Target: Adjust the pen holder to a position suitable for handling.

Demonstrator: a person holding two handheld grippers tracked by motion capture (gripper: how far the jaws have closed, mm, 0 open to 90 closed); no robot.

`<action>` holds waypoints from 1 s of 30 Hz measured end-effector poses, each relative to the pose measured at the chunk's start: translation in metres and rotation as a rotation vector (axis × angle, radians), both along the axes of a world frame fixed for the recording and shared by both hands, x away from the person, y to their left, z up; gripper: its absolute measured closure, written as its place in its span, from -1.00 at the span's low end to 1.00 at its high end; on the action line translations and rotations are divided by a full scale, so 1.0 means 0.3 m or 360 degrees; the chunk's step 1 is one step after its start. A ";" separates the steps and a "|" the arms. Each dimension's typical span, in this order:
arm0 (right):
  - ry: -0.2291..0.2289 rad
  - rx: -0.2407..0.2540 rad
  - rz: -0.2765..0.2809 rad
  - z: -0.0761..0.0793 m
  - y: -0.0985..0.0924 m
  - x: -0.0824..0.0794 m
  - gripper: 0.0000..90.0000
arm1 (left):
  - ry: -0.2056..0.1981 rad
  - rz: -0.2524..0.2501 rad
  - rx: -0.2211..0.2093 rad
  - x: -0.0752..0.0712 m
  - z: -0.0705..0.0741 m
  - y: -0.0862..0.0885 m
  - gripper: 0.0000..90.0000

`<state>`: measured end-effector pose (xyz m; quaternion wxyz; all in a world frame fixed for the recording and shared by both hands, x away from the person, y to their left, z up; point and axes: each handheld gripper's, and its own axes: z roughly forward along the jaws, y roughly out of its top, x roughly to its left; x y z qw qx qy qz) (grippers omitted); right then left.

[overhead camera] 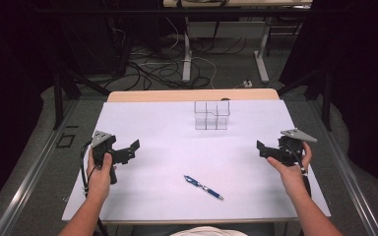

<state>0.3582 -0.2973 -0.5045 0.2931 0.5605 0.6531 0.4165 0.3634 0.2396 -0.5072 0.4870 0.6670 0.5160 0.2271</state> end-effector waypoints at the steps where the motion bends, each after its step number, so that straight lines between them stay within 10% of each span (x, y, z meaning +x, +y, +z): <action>1: 0.0008 -0.0012 0.0010 0.000 -0.002 0.000 -0.93 | 0.0000 0.0003 0.0009 0.000 -0.001 0.000 -0.97; 30: 0.0089 -0.0027 0.0228 0.072 0.130 0.125 -0.12 | 0.0015 -0.0012 0.0037 -0.011 -0.001 0.001 -0.94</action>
